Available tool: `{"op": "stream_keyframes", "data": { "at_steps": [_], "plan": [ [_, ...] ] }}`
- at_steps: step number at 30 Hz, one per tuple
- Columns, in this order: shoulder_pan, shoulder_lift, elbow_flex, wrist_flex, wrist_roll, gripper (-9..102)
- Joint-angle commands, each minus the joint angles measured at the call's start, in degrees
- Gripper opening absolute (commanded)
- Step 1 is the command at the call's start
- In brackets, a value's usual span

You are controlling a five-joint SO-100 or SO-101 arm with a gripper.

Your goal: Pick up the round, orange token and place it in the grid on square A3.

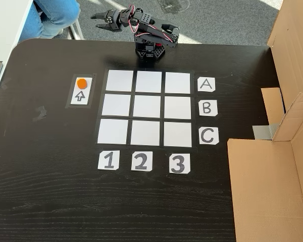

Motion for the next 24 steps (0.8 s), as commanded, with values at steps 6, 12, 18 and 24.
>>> {"op": "stream_keyframes", "data": {
  "at_steps": [6,12,18,24],
  "plan": [
    [-3.8,-12.5,-6.7,0.1,-7.6,45],
    [-8.6,-24.7,-24.3,14.9,-7.6,53],
    [-15.6,-43.4,-46.8,26.5,-7.3,55],
    [-21.0,-62.5,-64.6,33.6,-6.9,57]
  ]
}}
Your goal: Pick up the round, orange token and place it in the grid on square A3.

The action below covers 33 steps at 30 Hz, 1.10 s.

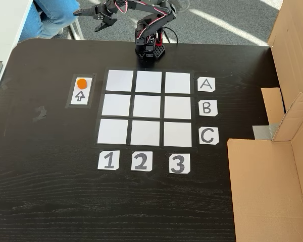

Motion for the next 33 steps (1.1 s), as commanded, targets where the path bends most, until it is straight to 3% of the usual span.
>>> {"op": "stream_keyframes", "data": {
  "at_steps": [1,12,33],
  "plan": [
    [-2.4,-10.7,-10.9,2.7,0.5,57],
    [-10.0,-27.9,-22.8,6.1,-0.4,97],
    [-21.9,-55.4,-43.9,11.2,-1.6,98]
  ]
}}
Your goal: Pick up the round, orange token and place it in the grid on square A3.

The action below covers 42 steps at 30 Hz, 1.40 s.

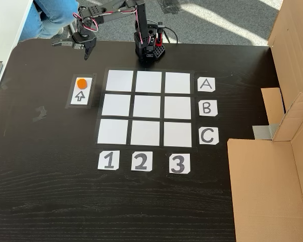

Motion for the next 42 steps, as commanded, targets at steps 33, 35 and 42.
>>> {"op": "stream_keyframes", "data": {
  "at_steps": [33,35,42],
  "plan": [
    [-4.9,-23.7,-13.0,-0.8,-18.6,97],
    [-5.1,-25.2,-14.2,-0.8,-18.6,97],
    [-6.0,-28.8,-17.1,-0.6,-18.6,97]
  ]
}}
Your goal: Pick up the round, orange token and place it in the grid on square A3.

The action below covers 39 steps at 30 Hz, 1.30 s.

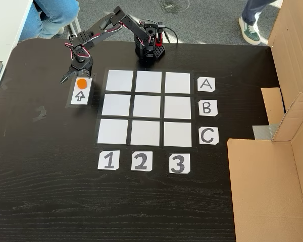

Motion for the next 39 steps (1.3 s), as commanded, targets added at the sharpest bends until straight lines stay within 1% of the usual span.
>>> {"op": "stream_keyframes", "data": {
  "at_steps": [1,5,7,8,11,12,14,19,20,26,30,35,39],
  "plan": [
    [-1.1,-0.6,-3.1,-0.4,-0.6,97],
    [-1.3,-1.7,-4.2,-0.5,-0.6,95],
    [-1.3,-1.8,-4.4,-1.1,-0.6,89],
    [-1.2,-1.8,-4.4,-1.2,-0.6,83],
    [-1.1,-1.7,-4.4,-2.6,-1.1,59],
    [-1.1,-1.5,-4.4,-3.7,-1.2,47],
    [-1.1,-1.4,-4.4,-5.4,-1.4,16],
    [-0.6,-2.1,-3.9,-6.1,-2.5,5],
    [-0.5,-2.3,-3.9,-7.0,-2.1,-1],
    [0.9,-1.4,-4.6,-7.4,-3.4,-1],
    [1.7,2.5,-4.9,-7.4,-10.4,-1],
    [2.5,9.9,-3.8,-6.9,-16.7,-1],
    [1.9,18.1,0.8,-6.7,-23.0,-1]
  ]
}}
